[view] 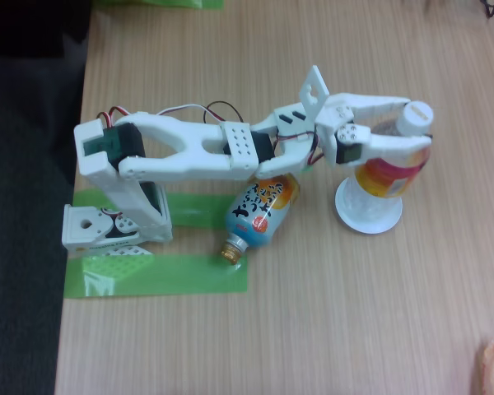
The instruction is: Pick up the plastic bottle and stand it up on the white place
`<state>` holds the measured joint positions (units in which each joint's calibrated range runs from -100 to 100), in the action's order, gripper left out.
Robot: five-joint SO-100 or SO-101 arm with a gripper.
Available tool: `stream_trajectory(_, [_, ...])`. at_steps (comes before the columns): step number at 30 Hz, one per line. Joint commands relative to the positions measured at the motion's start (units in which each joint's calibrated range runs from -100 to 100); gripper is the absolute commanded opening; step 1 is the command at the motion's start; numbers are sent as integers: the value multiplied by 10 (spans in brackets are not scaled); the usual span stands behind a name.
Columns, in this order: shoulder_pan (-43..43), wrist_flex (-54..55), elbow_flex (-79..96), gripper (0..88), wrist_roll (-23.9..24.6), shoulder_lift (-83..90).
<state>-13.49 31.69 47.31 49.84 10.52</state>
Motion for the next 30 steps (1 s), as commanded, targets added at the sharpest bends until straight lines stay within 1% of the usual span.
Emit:
stream_trajectory(1, [8, 8, -2, 251, -2, 9])
stream_trajectory(14, [8, 8, -2, 254, -2, 11])
stream_trajectory(21, [8, 8, -2, 373, -3, 11])
stream_trajectory(30, [7, 8, -2, 381, -3, 19])
